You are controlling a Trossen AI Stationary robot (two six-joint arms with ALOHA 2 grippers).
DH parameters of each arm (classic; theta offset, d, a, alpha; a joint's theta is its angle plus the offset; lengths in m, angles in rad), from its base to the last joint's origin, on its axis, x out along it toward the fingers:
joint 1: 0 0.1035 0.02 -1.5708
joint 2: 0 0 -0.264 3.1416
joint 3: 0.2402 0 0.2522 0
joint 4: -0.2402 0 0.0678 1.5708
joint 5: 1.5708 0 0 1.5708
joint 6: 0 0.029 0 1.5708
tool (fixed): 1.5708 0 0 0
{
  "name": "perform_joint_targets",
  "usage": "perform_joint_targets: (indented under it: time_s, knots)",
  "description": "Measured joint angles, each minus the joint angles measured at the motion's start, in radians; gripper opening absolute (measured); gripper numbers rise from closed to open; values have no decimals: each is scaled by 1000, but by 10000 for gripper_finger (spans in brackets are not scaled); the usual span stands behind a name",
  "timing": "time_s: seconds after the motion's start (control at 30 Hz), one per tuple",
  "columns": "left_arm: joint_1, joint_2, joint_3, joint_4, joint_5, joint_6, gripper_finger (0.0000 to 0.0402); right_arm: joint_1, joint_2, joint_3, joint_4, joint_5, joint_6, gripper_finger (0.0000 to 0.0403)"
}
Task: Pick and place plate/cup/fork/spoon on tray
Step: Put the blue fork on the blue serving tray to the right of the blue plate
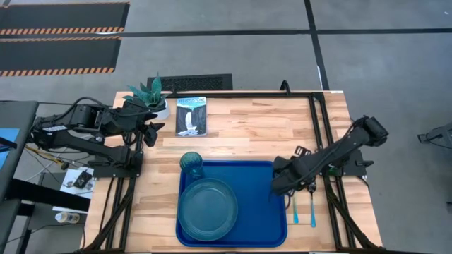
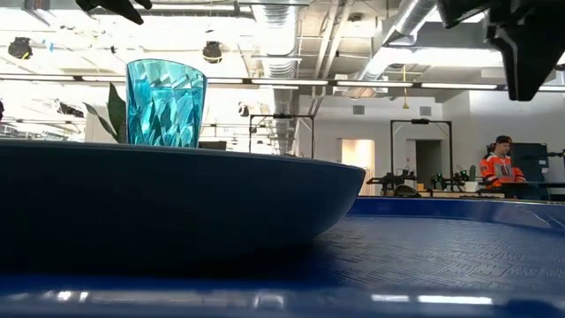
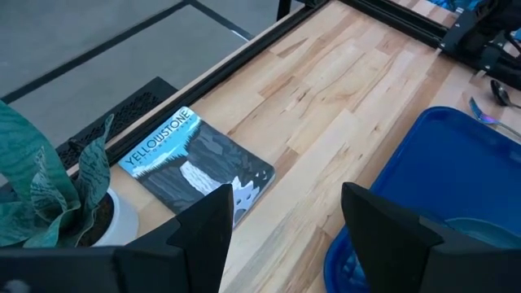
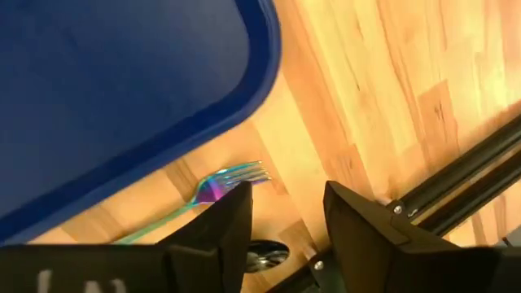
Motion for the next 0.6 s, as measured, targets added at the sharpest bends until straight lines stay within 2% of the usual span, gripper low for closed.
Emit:
perform_joint_targets:
  time_s: [0.17, 0.33, 0.43, 0.6]
  knots:
    - [0, 0, 0, 0, 1, 0, 215, -15, -108, -144, 92, -45, -13, 164]
    - [0, 0, 0, 0, 5, 0, 215, -40, -211, -316, 300, -129, -114, 164]
    - [0, 0, 0, 0, 2, 0, 215, -75, -242, -391, 346, -195, -156, 175]
    - [0, 0, 0, 0, -8, 7, 215, -133, -263, -454, 354, -189, -187, 218]
